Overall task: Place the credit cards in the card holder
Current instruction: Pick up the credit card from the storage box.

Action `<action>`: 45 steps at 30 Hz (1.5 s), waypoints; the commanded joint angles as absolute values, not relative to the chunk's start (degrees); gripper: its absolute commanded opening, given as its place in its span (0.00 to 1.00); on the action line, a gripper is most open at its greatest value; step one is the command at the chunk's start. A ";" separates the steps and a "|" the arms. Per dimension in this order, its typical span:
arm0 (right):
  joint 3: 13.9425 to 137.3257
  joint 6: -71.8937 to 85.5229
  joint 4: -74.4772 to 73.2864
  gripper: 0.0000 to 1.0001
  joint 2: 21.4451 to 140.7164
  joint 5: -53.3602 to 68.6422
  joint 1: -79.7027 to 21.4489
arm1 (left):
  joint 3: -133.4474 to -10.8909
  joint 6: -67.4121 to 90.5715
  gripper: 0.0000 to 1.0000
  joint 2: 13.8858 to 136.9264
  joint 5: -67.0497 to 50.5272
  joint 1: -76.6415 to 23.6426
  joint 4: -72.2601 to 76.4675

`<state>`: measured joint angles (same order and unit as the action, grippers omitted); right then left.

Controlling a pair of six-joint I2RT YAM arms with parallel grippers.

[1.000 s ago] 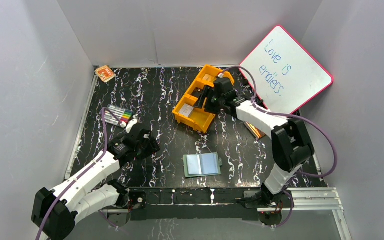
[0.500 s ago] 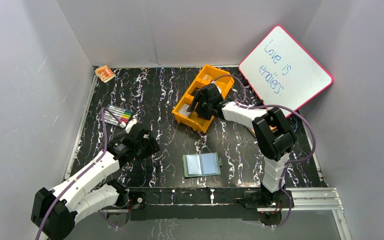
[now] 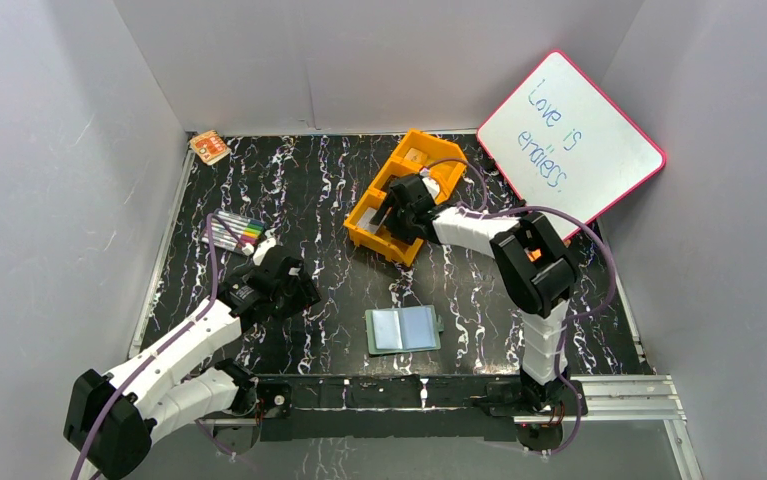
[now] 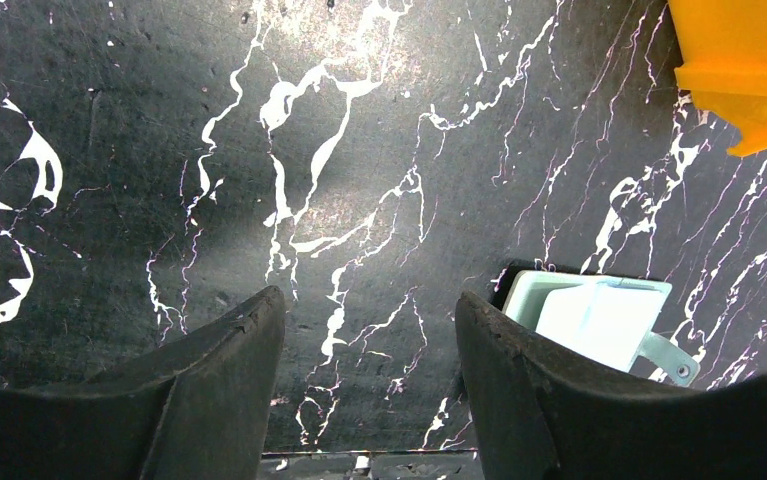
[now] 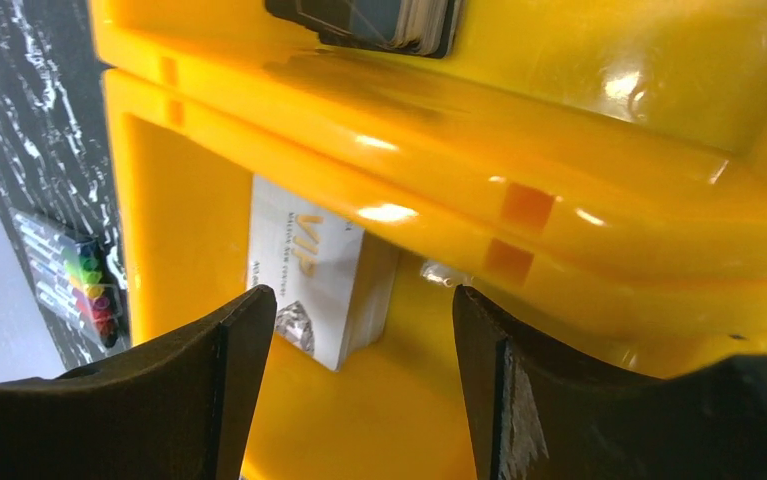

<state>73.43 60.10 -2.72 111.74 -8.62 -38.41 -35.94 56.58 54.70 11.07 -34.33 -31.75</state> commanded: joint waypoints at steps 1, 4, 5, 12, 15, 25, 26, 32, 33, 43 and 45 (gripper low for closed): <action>76.44 62.11 -1.49 0.73 114.18 -9.65 -38.64 | -36.81 55.92 0.61 54.08 10.77 -34.10 -32.03; 76.79 62.38 -1.84 0.73 114.98 -9.11 -38.59 | -36.63 55.99 0.61 53.80 10.89 -34.10 -32.10; 76.88 62.30 -1.85 0.72 115.16 -8.99 -38.58 | -36.56 56.05 0.61 53.71 10.90 -34.10 -32.10; 76.90 61.98 -2.86 0.63 116.10 -8.58 -38.64 | -36.21 56.18 0.61 53.79 10.64 -34.10 -31.95; 76.20 61.82 -2.90 0.56 115.96 -8.44 -38.59 | -36.27 56.19 0.61 53.79 10.72 -34.10 -31.91; 72.94 61.35 -1.18 0.39 113.65 -8.61 -38.35 | -36.47 56.33 0.61 54.06 10.63 -34.10 -32.04; 72.68 61.30 -1.03 0.37 113.42 -8.61 -38.35 | -36.39 56.34 0.61 54.05 10.58 -34.10 -32.00; 71.43 61.17 -0.53 0.31 111.59 -8.87 -38.33 | -36.51 56.51 0.61 54.05 10.55 -34.10 -31.98; 71.25 61.19 -0.53 0.29 111.21 -8.88 -38.32 | -36.56 56.50 0.61 54.01 10.55 -34.10 -31.99; 70.36 61.14 1.81 0.18 108.62 -8.88 -38.37 | -36.56 56.69 0.61 53.96 10.46 -34.10 -31.94; 70.54 60.58 1.83 0.15 108.31 -8.80 -38.33 | -36.43 56.72 0.61 53.96 10.46 -34.10 -31.85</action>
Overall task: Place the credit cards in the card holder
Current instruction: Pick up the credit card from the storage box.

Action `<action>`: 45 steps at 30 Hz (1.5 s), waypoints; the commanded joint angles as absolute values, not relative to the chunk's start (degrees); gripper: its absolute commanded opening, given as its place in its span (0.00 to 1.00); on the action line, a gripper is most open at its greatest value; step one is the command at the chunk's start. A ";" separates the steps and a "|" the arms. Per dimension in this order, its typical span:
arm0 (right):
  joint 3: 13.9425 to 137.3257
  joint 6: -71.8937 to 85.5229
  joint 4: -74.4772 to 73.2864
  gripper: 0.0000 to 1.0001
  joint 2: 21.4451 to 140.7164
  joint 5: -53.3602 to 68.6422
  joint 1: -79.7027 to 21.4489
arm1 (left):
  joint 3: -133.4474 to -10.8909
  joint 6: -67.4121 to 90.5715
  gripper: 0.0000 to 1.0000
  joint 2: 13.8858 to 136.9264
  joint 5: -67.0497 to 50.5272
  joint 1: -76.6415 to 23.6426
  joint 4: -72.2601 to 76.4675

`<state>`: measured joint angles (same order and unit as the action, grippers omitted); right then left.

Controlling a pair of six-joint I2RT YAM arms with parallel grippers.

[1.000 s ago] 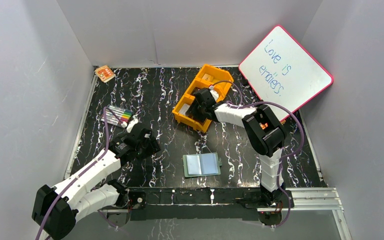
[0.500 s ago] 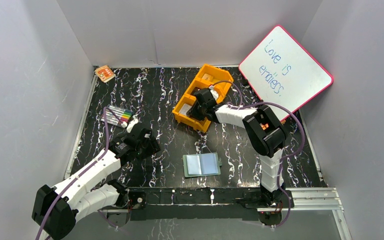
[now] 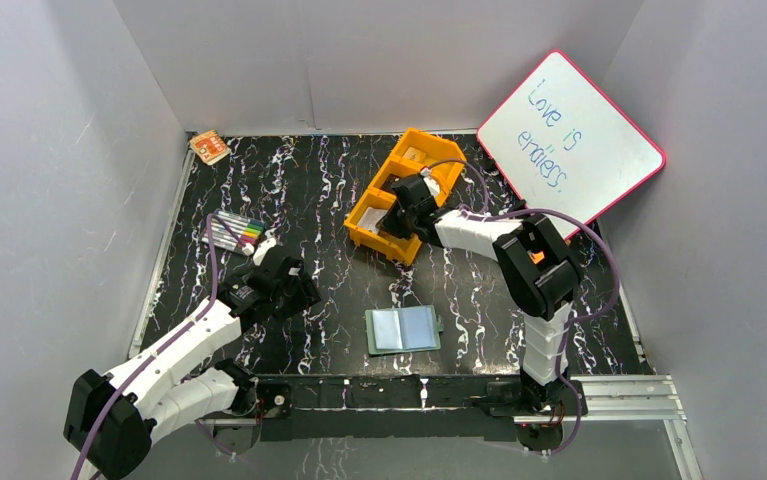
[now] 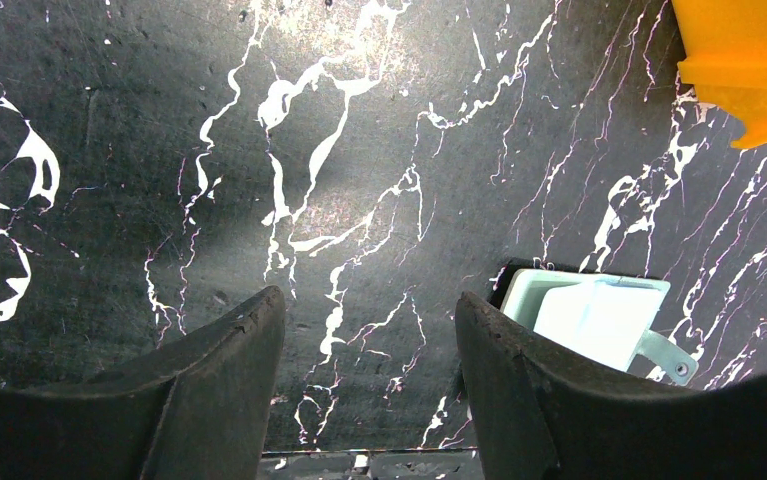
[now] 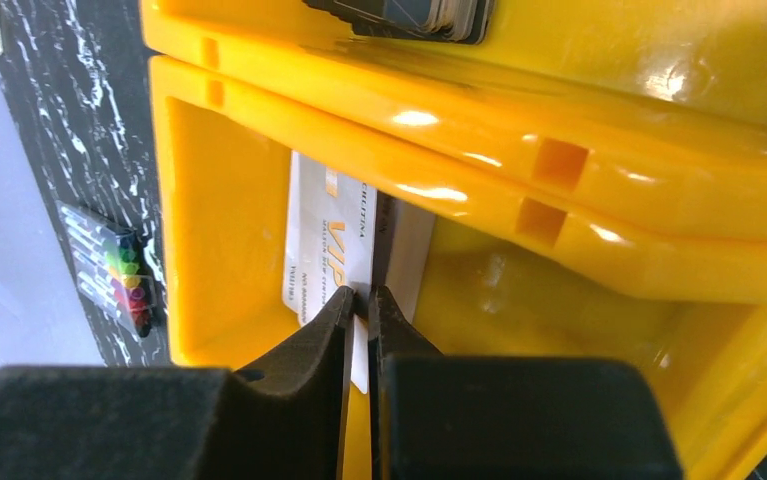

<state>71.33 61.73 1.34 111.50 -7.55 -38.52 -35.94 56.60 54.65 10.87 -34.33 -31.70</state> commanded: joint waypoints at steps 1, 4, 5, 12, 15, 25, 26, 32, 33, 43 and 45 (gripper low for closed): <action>70.65 60.41 1.70 0.13 108.18 -8.75 -38.36 | -36.27 56.84 0.61 54.04 10.38 -34.10 -31.76; 70.58 60.34 1.63 0.08 107.83 -8.79 -38.36 | -36.20 56.91 0.61 54.14 10.11 -34.10 -31.61; 70.62 60.32 1.64 0.06 107.73 -8.87 -38.39 | -36.20 56.90 0.61 54.22 10.11 -34.15 -31.63; 70.58 60.64 1.76 0.00 107.08 -8.85 -38.34 | -36.31 56.80 0.61 54.32 10.13 -34.10 -31.40; 70.66 60.88 1.80 0.00 107.02 -8.79 -38.40 | -36.21 56.93 0.61 54.40 10.02 -34.10 -31.22; 69.44 63.70 1.49 0.00 104.47 -10.93 -38.37 | -36.20 56.69 0.61 54.22 10.28 -34.10 -31.33; 69.43 63.91 1.49 0.00 104.31 -11.04 -38.37 | -36.17 56.74 0.61 54.29 10.28 -34.10 -31.34; 69.43 65.50 1.41 0.00 103.39 -11.17 -38.32 | -36.25 56.74 0.61 54.32 10.28 -34.10 -31.28; 69.43 65.62 1.43 0.00 103.25 -11.21 -38.39 | -36.25 56.75 0.61 54.27 10.28 -34.10 -31.25; 69.00 68.69 1.73 0.00 100.19 -11.01 -38.07 | -36.46 56.62 0.60 53.64 10.71 -34.10 -31.83; 69.75 69.18 0.43 0.00 99.58 -11.32 -38.10 | -36.57 56.62 0.61 53.61 10.79 -34.10 -31.83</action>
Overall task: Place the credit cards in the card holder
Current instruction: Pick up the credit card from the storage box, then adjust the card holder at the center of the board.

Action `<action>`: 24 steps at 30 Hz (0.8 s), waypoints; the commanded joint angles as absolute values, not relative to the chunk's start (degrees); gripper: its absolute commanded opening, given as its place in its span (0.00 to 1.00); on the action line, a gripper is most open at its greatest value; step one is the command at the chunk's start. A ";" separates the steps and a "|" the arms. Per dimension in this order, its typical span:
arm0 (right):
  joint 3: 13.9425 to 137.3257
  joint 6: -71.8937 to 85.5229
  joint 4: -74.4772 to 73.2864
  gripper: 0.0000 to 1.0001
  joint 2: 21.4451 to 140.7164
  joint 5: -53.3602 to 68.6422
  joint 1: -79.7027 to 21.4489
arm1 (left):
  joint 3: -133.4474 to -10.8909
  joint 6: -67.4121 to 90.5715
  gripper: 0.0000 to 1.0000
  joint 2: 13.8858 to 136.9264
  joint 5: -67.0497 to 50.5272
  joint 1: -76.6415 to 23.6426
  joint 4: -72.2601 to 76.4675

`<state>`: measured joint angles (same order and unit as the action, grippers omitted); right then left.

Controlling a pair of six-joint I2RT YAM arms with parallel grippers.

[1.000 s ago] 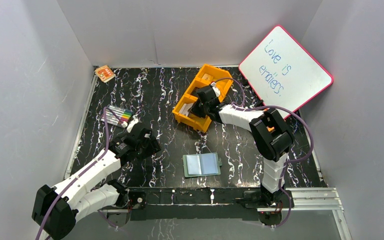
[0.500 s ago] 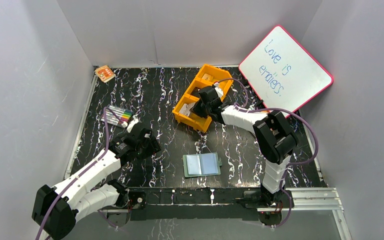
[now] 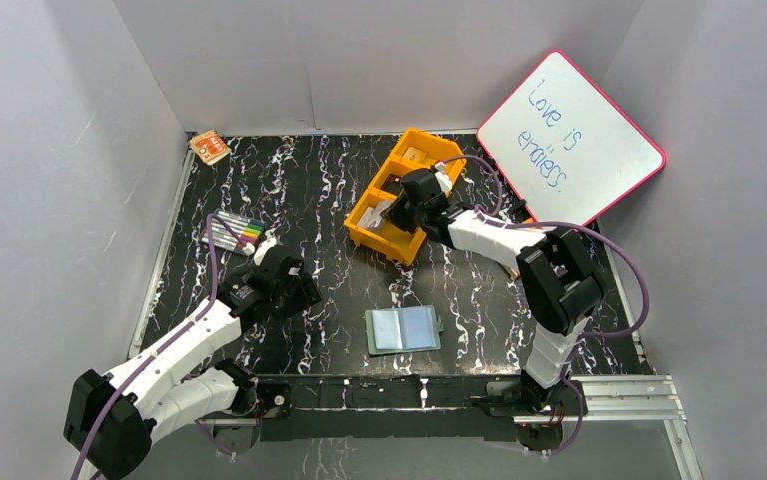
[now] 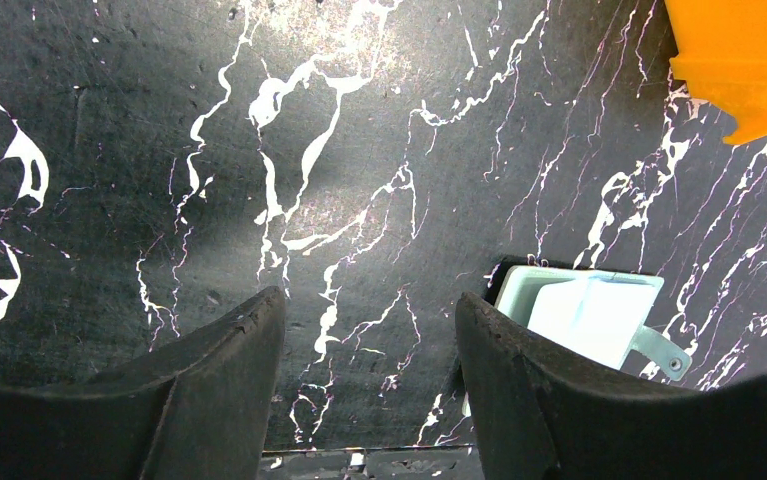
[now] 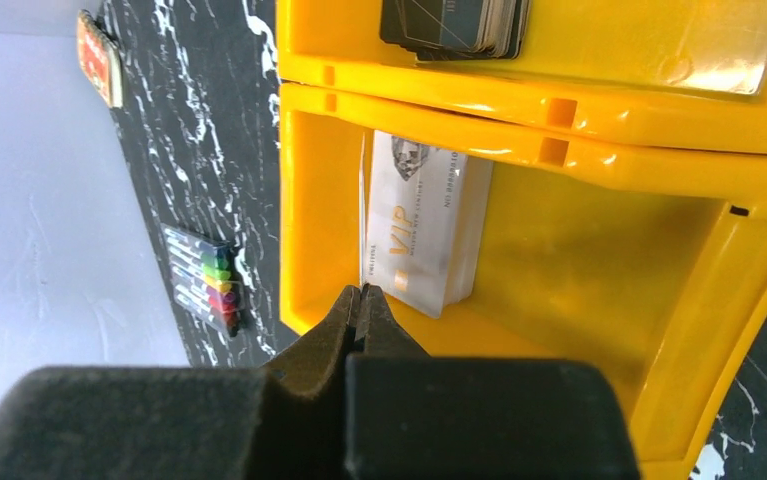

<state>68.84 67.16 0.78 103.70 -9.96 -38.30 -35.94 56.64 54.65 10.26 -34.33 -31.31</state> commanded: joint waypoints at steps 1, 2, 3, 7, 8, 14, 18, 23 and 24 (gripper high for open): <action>70.12 69.48 0.13 0.00 99.25 -11.40 -38.05 | -36.68 56.68 0.61 53.61 10.81 -34.10 -31.87; 70.48 70.01 -1.74 0.00 98.96 -11.42 -38.04 | -36.82 56.56 0.61 53.68 10.88 -34.10 -31.87; 70.67 70.34 -2.89 0.00 98.51 -11.39 -38.06 | -37.09 56.55 0.60 53.78 10.94 -34.10 -31.97; 71.29 70.59 -8.45 0.00 94.96 -10.71 -37.32 | -38.21 56.12 0.60 53.52 11.57 -34.10 -32.98; 71.42 70.37 -10.74 0.00 93.64 -10.07 -36.84 | -38.43 56.09 0.60 53.26 11.78 -34.10 -33.17; 62.73 71.35 -13.57 0.00 77.29 4.95 -28.79 | -39.06 56.01 0.61 51.71 11.98 -34.10 -33.90; 56.69 73.53 -10.09 0.00 68.03 21.22 -21.58 | -39.77 56.10 0.60 51.59 11.60 -34.10 -33.86; 54.94 73.36 -9.48 0.00 62.65 33.60 -18.65 | -39.89 56.70 0.60 51.11 11.30 -34.10 -33.11; 54.93 73.09 -9.46 0.00 61.97 35.18 -18.63 | -39.90 56.83 0.61 51.03 11.15 -34.10 -32.92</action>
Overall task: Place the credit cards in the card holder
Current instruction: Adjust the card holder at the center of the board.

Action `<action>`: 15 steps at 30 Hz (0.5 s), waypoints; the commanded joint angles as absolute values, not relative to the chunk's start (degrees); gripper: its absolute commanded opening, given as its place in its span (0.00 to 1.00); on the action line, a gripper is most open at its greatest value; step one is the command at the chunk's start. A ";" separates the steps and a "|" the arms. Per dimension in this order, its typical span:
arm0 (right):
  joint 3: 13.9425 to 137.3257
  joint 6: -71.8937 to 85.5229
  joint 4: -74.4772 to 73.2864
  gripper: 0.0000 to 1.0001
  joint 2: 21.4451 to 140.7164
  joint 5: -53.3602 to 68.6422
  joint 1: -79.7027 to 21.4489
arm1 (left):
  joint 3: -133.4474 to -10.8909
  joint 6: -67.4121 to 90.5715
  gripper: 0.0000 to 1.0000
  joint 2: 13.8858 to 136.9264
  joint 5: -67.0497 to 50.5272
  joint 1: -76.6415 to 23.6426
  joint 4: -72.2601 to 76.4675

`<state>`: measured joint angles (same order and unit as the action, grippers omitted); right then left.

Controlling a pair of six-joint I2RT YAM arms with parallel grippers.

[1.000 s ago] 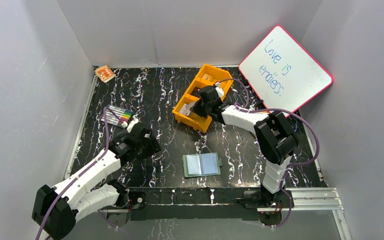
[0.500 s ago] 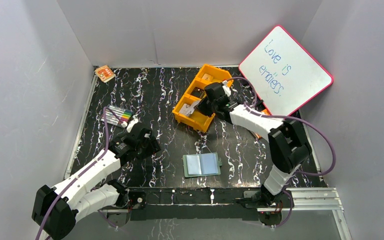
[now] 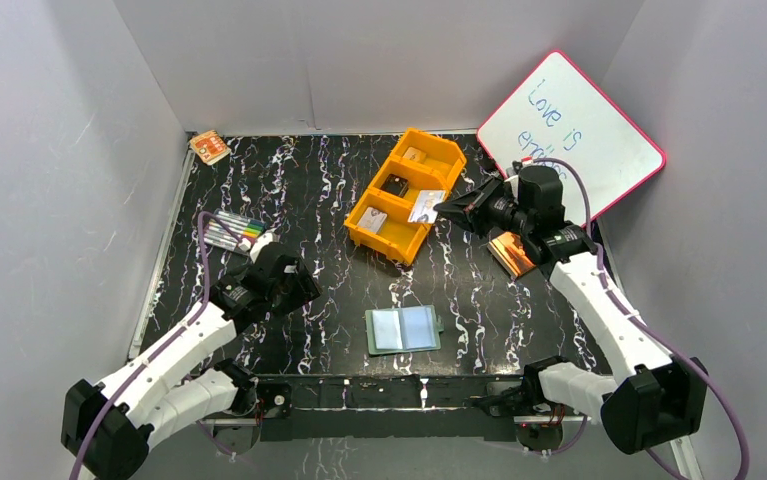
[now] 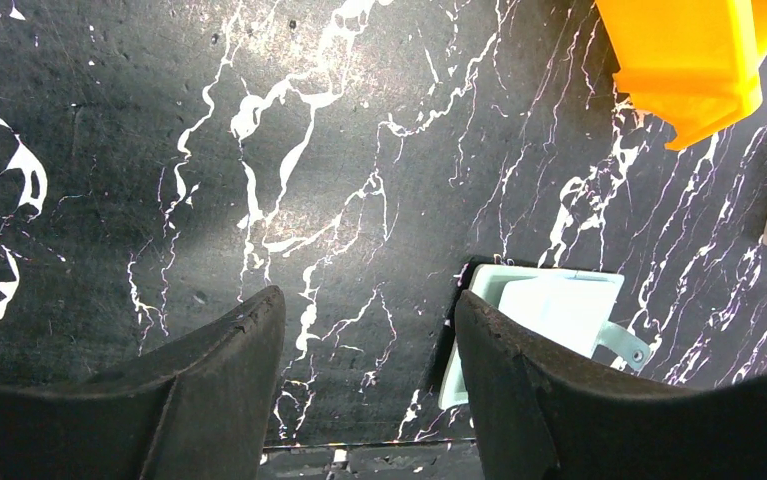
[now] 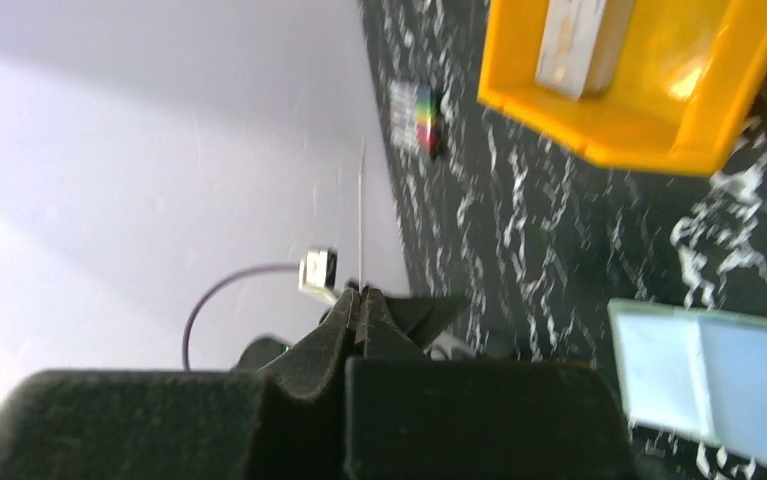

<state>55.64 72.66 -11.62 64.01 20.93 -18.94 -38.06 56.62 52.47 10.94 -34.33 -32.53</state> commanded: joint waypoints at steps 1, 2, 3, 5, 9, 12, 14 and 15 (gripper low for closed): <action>54.88 72.97 -9.70 0.00 61.30 36.49 -18.57 | -39.78 56.87 0.60 50.86 10.91 -34.10 -32.71; 54.91 72.91 -10.21 0.00 60.63 37.55 -18.49 | -39.62 56.92 0.61 50.58 10.53 -34.10 -32.43; 54.93 72.82 -10.48 0.00 60.02 38.30 -18.42 | -39.35 56.95 0.61 50.43 9.98 -34.10 -32.03; 54.93 72.69 -11.55 0.00 58.89 39.93 -18.30 | -38.64 56.27 0.61 50.00 8.09 -34.10 -30.59; 54.09 72.85 -12.40 0.00 57.05 42.04 -18.30 | -37.04 55.24 0.62 49.10 3.27 -34.10 -27.18; 54.19 70.43 -14.08 0.00 56.12 42.55 -18.28 | -35.61 55.28 0.64 48.95 -0.88 -34.10 -24.32; 53.95 69.04 -16.40 0.00 55.74 42.97 -18.28 | -34.51 55.67 0.65 49.08 -4.21 -34.10 -22.24; 53.23 69.15 -16.07 0.00 55.28 43.59 -18.28 | -33.82 55.79 0.66 49.30 -6.16 -34.15 -20.96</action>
<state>54.46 71.75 -14.41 56.95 39.90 -18.59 -35.92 56.12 49.82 2.11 -34.33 -25.43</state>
